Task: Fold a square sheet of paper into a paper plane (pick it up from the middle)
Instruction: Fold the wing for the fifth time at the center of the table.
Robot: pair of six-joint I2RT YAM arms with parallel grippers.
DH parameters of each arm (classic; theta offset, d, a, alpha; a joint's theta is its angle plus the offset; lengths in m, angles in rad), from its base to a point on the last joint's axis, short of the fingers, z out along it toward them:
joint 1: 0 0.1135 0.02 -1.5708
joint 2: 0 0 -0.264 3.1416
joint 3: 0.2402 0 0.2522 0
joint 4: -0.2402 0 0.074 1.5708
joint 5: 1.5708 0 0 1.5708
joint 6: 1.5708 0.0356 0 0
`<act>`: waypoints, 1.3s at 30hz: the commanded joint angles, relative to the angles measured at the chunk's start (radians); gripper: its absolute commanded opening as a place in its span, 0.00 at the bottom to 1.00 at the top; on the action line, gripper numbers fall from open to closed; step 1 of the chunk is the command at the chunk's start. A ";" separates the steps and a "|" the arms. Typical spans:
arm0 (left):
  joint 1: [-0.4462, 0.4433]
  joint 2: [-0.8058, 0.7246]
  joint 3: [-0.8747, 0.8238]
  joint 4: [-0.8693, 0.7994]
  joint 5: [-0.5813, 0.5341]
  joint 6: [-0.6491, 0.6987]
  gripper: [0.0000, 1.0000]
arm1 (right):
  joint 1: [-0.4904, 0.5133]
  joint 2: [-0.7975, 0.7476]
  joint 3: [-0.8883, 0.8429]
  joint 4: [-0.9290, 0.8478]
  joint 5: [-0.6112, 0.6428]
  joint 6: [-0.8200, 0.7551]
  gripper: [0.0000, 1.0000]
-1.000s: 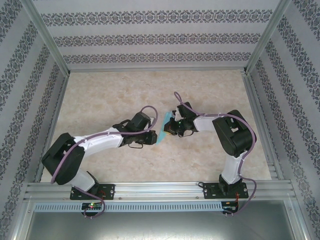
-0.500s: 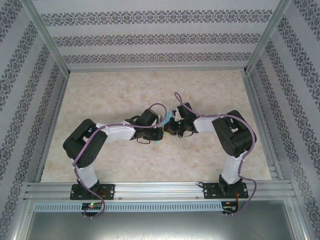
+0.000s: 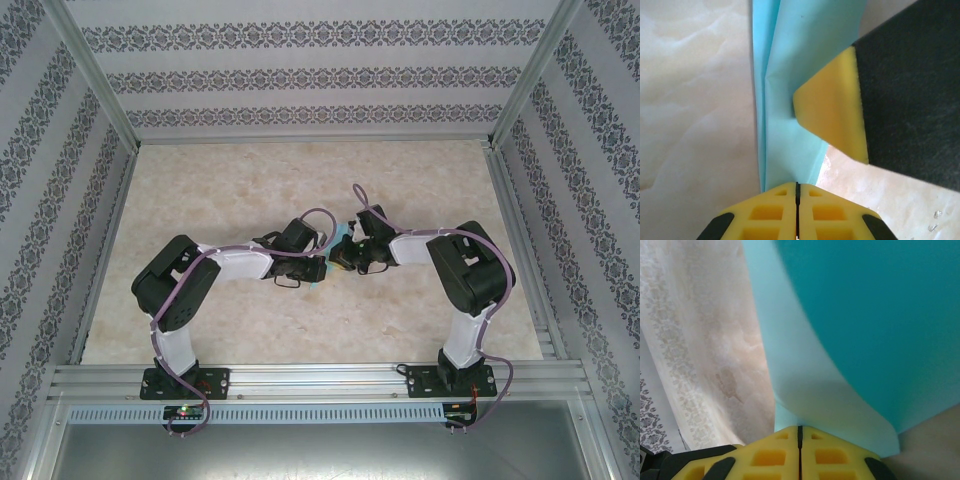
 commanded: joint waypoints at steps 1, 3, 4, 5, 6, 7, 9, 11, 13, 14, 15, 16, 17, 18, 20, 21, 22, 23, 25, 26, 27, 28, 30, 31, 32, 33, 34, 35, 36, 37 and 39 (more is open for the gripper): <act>0.026 0.061 -0.063 -0.067 -0.027 0.047 0.09 | -0.029 -0.020 0.000 0.048 -0.024 0.045 0.12; 0.029 0.067 -0.062 -0.070 -0.012 0.066 0.09 | -0.042 -0.011 0.014 0.087 -0.048 0.074 0.12; 0.031 0.070 -0.059 -0.075 -0.005 0.073 0.09 | -0.046 -0.009 0.024 0.090 -0.053 0.080 0.12; 0.033 0.074 -0.056 -0.077 0.002 0.079 0.09 | -0.049 -0.009 0.029 0.099 -0.051 0.091 0.12; 0.034 0.078 -0.058 -0.079 0.004 0.083 0.09 | -0.050 -0.010 0.034 0.103 -0.050 0.098 0.12; 0.036 0.079 -0.061 -0.077 0.004 0.085 0.09 | -0.049 -0.009 0.043 0.103 -0.053 0.101 0.12; 0.039 0.079 -0.063 -0.073 0.008 0.085 0.09 | -0.045 -0.006 0.058 0.104 -0.046 0.109 0.12; 0.042 0.080 -0.064 -0.074 0.010 0.087 0.09 | -0.042 0.011 0.074 0.106 -0.051 0.116 0.12; 0.042 0.085 -0.064 -0.074 0.013 0.085 0.09 | -0.034 0.033 0.088 0.110 -0.056 0.123 0.12; 0.042 0.086 -0.066 -0.072 0.014 0.086 0.09 | -0.032 0.046 0.095 0.116 -0.060 0.129 0.12; 0.042 0.086 -0.067 -0.070 0.015 0.084 0.09 | -0.029 0.059 0.102 0.120 -0.064 0.131 0.12; 0.042 0.088 -0.070 -0.069 0.013 0.085 0.09 | -0.029 0.065 0.105 0.115 -0.059 0.125 0.12; 0.042 0.086 -0.072 -0.069 0.014 0.085 0.09 | -0.031 0.074 0.109 0.108 -0.052 0.120 0.11; 0.043 0.085 -0.075 -0.067 0.014 0.085 0.09 | -0.033 0.087 0.110 0.110 -0.054 0.118 0.11; 0.043 0.085 -0.077 -0.068 0.016 0.084 0.09 | -0.037 0.115 0.118 0.111 -0.053 0.109 0.11; 0.043 0.085 -0.079 -0.070 0.017 0.087 0.09 | -0.038 0.130 0.126 0.101 -0.047 0.100 0.11; 0.043 0.086 -0.077 -0.074 0.016 0.088 0.09 | -0.040 0.143 0.135 0.090 -0.040 0.085 0.10; 0.043 0.086 -0.076 -0.079 0.015 0.093 0.09 | -0.041 0.152 0.142 0.074 -0.029 0.068 0.10; 0.044 0.080 -0.080 -0.090 0.015 0.100 0.09 | -0.047 0.171 0.162 0.029 -0.005 0.025 0.09; 0.046 0.078 -0.081 -0.095 0.015 0.104 0.09 | -0.051 0.176 0.169 0.011 0.001 0.010 0.09; 0.046 0.076 -0.083 -0.101 0.015 0.108 0.09 | -0.058 0.182 0.176 -0.005 0.007 -0.008 0.09; 0.047 0.075 -0.084 -0.107 0.016 0.112 0.09 | -0.065 0.185 0.183 -0.023 0.017 -0.025 0.09; 0.050 0.077 -0.088 -0.115 0.016 0.121 0.09 | -0.079 0.182 0.206 -0.081 0.053 -0.066 0.09; 0.051 0.077 -0.091 -0.118 0.018 0.125 0.08 | -0.085 0.180 0.218 -0.106 0.067 -0.083 0.09; 0.051 0.077 -0.095 -0.120 0.021 0.127 0.09 | -0.089 0.178 0.229 -0.122 0.078 -0.096 0.09; 0.051 0.076 -0.099 -0.120 0.023 0.129 0.09 | -0.092 0.180 0.249 -0.153 0.093 -0.115 0.08; 0.053 0.077 -0.104 -0.120 0.025 0.131 0.08 | -0.094 0.184 0.271 -0.178 0.102 -0.133 0.08; 0.054 0.076 -0.108 -0.119 0.026 0.131 0.08 | -0.098 0.190 0.288 -0.194 0.106 -0.142 0.08; 0.055 0.077 -0.111 -0.119 0.028 0.133 0.08 | -0.103 0.200 0.309 -0.208 0.110 -0.152 0.08; 0.056 0.078 -0.116 -0.120 0.031 0.136 0.08 | -0.109 0.212 0.331 -0.222 0.109 -0.161 0.06; 0.057 0.086 -0.115 -0.123 0.040 0.149 0.08 | -0.119 0.238 0.379 -0.244 0.099 -0.171 0.04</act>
